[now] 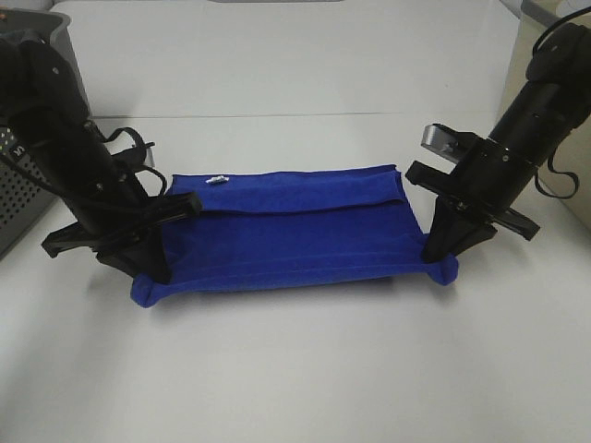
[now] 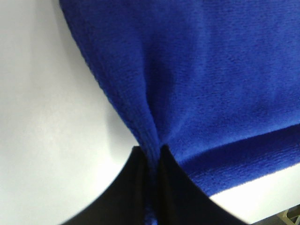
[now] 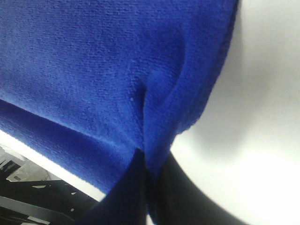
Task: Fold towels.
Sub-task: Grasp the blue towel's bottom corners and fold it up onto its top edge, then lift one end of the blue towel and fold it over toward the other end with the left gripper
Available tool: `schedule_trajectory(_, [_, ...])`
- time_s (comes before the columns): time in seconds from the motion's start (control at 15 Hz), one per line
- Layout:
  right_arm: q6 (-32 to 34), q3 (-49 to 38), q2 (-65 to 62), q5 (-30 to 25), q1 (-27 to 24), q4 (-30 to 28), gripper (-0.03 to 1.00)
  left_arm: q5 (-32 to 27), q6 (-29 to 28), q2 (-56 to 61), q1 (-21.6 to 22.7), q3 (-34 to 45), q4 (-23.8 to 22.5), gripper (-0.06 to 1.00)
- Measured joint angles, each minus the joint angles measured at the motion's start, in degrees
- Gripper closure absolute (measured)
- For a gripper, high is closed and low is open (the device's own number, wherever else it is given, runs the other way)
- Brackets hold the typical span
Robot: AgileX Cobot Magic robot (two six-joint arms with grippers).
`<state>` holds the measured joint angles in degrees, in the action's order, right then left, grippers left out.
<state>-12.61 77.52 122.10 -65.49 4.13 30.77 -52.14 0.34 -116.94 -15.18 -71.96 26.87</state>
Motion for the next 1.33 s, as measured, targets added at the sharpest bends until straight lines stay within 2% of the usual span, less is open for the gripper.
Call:
schedule_trajectory(0.2, [-1.60, 0.57, -0.52, 3.09, 0.00, 0.34, 0.94, 1.03, -2.18, 1.83, 0.23, -3.72, 0.11, 0.90])
schedule_trajectory(0.33, [-2.18, 5.61, -0.34, 4.53, 0.00, 0.92, 0.94, 0.63, -3.61, 0.52, 0.97, -8.25, -0.06, 0.90])
schedule_trajectory(0.53, [-2.58, 19.88, 4.18, 2.75, 0.00, 1.03, 0.94, -0.23, -4.18, -3.61, 1.83, -16.96, -0.80, 0.90])
schedule_trajectory(0.6, [-2.41, 22.00, 5.50, 2.12, -0.06, 1.03, 0.94, -0.40, -4.18, -4.53, 1.95, -18.28, -0.97, 0.90])
schedule_trajectory(0.73, [-1.89, 32.95, 12.55, -0.57, -0.06, 0.97, 0.94, -0.97, -4.30, -8.94, 2.69, -25.90, -1.60, 0.90])
schedule_trajectory(0.93, [-1.49, 39.53, 17.93, -0.97, -0.06, 0.97, 0.94, -0.52, -4.30, -13.29, 2.98, -31.05, -2.69, 0.90])
schedule_trajectory(1.07, [-1.49, 39.94, 19.88, -0.74, -0.06, 0.97, 0.94, 0.34, -4.30, -15.58, 2.98, -31.28, -2.92, 0.89])
schedule_trajectory(1.13, [-1.49, 39.94, 20.57, -0.52, -0.06, 0.97, 0.91, 0.40, -4.30, -16.50, 2.98, -31.28, -3.04, 0.84])
schedule_trajectory(1.2, [-1.49, 39.94, 20.97, -0.46, -0.06, 0.97, 0.83, 1.15, -4.30, -16.96, 2.98, -31.28, -3.09, 0.73])
schedule_trajectory(1.27, [-1.49, 39.94, 21.14, -0.46, -0.06, 1.03, 0.71, 2.41, -4.30, -17.02, 2.98, -31.28, -3.27, 0.56])
schedule_trajectory(1.33, [-1.49, 39.94, 21.14, -0.46, -0.06, 1.66, 0.50, 3.95, -4.30, -17.02, 2.98, -31.28, -3.32, 0.41])
